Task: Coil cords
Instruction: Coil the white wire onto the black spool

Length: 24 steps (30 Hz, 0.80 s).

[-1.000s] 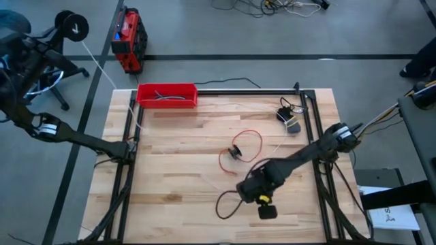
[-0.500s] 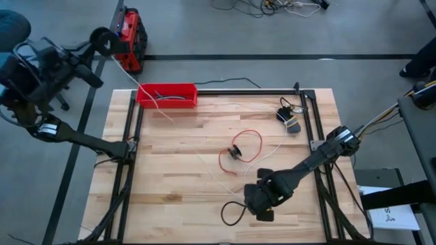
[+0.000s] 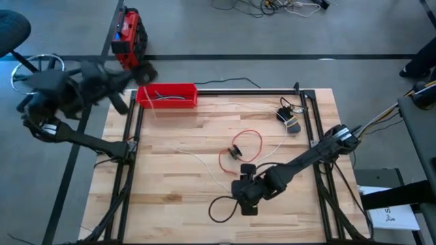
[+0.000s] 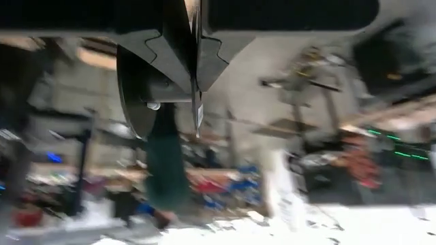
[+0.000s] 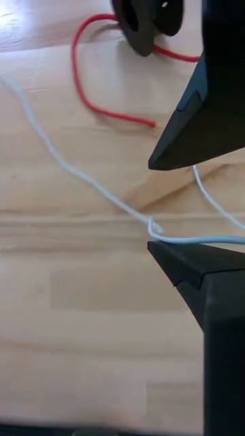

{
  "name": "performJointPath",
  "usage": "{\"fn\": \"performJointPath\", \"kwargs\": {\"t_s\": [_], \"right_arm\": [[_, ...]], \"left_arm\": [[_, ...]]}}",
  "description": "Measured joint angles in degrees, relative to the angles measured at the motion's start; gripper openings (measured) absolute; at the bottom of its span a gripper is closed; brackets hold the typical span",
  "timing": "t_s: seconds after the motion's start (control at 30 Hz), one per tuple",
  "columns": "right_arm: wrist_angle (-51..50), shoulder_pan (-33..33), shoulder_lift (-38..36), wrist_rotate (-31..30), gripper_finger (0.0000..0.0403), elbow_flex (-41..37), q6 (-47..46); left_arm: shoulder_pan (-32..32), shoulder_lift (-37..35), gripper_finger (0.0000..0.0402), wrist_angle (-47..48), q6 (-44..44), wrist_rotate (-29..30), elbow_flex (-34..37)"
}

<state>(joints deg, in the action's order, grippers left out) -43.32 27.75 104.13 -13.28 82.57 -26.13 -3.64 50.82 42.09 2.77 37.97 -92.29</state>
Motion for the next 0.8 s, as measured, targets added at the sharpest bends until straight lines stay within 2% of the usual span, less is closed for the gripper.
{"fn": "performJointPath", "kwargs": {"t_s": [0.17, 0.33, 0.47, 0.6, 0.8], "right_arm": [[1.1, 0.0, 0.0, 0.2, 0.0172, -3.0, -1.9], [8.2, 0.0, 0.0, 0.6, 0.0168, -7.4, -2.5], [12.5, -0.3, 0.1, 1.2, 0.0163, -10.5, -3.2], [12.7, -0.6, 0.1, 0.8, 0.0152, -12.0, -7.1], [14.8, -0.7, 0.1, -0.3, 0.0127, -12.3, -7.0]], "left_arm": [[0.0, -1.1, 0.0000, -0.2, -5.9, -12.6, 11.2], [-1.7, 0.4, 0.0000, -7.1, -11.2, -23.9, 26.6], [-6.1, 4.4, 0.0000, -18.3, -12.4, -26.2, 38.9], [-11.6, 9.8, 0.0000, -33.1, -12.4, -27.9, 48.3], [-17.8, 19.7, 0.0000, -54.2, -13.2, -28.0, 56.0]]}}
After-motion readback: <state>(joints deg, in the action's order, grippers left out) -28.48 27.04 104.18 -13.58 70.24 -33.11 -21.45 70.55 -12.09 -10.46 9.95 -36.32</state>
